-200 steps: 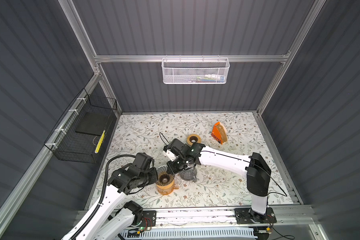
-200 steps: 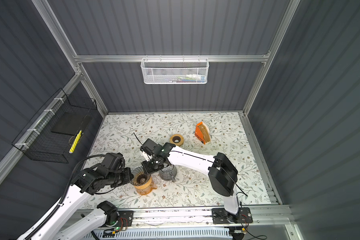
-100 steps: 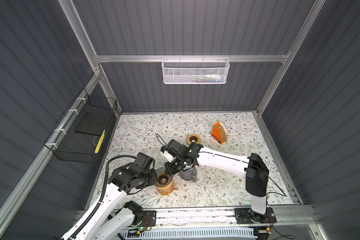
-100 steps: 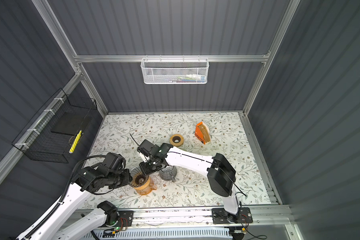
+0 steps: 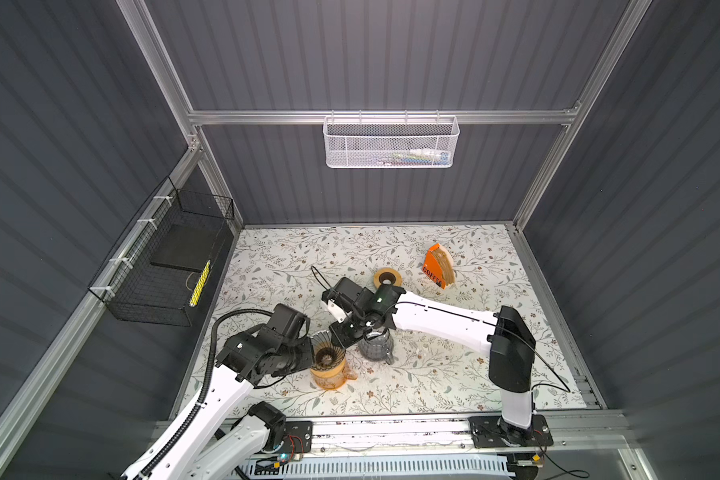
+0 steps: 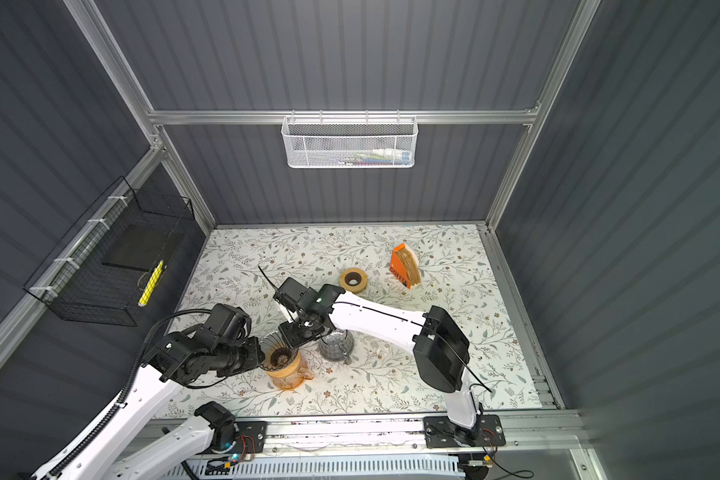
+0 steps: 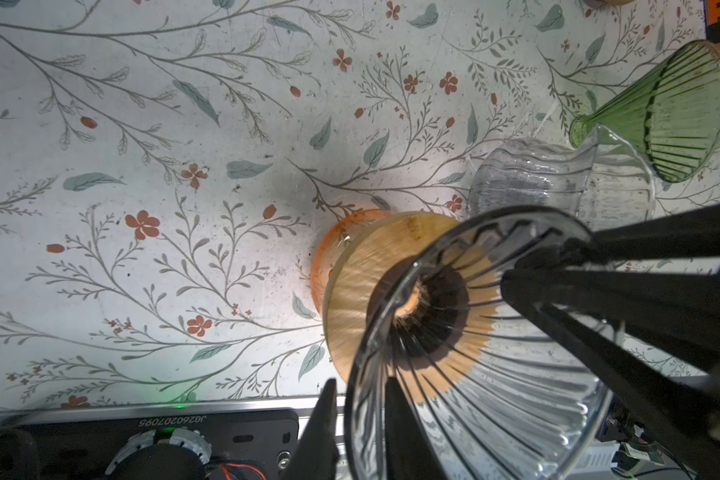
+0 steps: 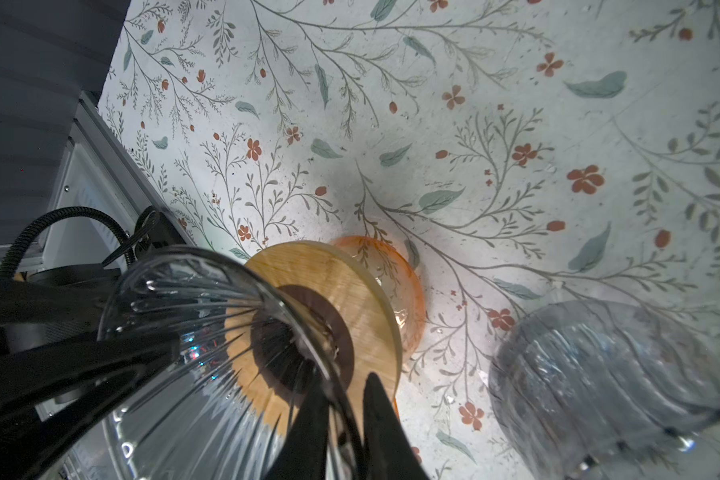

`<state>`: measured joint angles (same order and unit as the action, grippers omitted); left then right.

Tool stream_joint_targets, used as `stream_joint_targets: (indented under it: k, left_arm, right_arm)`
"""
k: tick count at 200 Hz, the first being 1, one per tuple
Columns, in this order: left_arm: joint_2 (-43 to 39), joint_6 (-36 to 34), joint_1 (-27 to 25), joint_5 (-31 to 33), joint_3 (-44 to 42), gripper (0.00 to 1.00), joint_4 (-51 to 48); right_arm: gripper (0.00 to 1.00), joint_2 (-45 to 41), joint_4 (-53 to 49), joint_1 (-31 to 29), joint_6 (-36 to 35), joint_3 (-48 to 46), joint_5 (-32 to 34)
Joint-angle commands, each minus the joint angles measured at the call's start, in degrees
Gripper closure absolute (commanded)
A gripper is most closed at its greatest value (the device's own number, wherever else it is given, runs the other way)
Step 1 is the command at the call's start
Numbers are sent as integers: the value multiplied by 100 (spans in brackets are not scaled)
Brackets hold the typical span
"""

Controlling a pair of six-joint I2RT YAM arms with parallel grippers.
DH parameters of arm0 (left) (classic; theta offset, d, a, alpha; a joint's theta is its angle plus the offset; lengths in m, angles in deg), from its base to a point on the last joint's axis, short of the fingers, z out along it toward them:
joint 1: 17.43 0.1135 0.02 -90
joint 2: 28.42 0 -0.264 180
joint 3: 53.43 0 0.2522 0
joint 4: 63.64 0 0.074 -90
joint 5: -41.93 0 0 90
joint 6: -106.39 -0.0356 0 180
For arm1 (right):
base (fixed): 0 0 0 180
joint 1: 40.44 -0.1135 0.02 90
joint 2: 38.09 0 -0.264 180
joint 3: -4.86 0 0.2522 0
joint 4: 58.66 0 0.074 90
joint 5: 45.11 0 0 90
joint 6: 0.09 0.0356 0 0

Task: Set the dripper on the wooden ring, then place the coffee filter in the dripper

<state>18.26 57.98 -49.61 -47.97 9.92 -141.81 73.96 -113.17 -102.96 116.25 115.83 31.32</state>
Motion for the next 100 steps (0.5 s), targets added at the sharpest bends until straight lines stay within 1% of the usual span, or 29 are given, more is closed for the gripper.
stream_joint_targets:
  k: [1, 53, 100]
  left_arm:
    - [-1, -116, -20, -30, 203, 78, -141]
    - [-24, -88, -25, -55, 288, 78, -143]
    - [-42, -80, -25, -69, 394, 77, -182]
  right_arm:
    - [76, 7, -116, 15, -52, 116, 104]
    - [71, -163, -116, 16, -60, 101, 128]
    - [62, -473, -194, 15, -83, 97, 236]
